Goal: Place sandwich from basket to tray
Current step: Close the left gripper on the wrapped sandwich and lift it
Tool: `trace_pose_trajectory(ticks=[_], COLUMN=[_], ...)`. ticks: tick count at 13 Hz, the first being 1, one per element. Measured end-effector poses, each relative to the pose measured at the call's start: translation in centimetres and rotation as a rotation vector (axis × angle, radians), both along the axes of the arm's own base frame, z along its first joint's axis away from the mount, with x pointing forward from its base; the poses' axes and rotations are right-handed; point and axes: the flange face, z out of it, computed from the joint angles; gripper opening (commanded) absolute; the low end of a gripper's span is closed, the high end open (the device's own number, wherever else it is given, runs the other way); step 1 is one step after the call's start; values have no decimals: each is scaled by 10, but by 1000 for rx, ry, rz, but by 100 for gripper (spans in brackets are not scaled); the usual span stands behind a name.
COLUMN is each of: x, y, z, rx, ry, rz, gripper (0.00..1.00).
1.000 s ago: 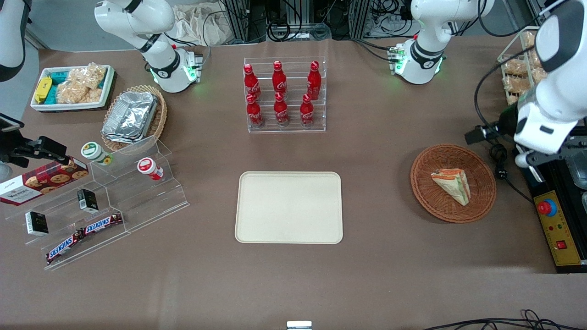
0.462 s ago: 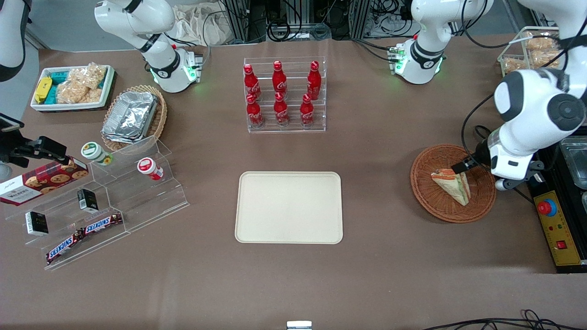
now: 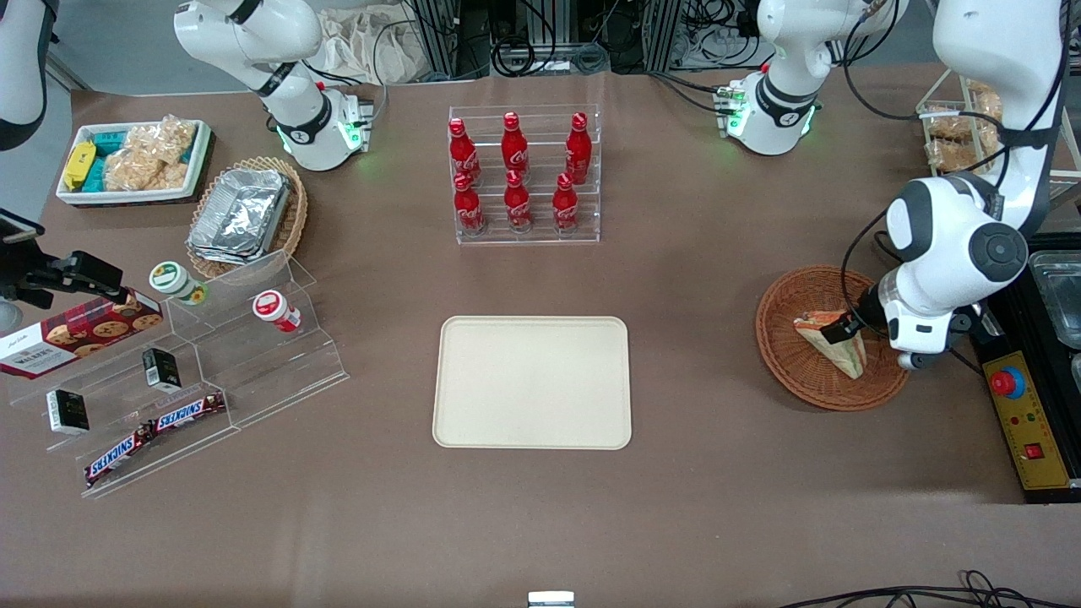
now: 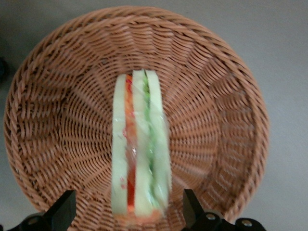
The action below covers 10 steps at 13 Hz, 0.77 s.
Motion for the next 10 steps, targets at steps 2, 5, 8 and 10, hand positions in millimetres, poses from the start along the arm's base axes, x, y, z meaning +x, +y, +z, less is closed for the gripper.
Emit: trace_pose_trajectory(ticks=[2, 5, 8, 10], x=[1, 4, 6, 9], y=[6, 4, -3, -8], z=[-7, -20, -38, -34], rx=[3, 4, 3, 9], ry=[-9, -20, -31, -42], rz=[22, 57, 68, 40], gripper=[94, 47, 0, 0])
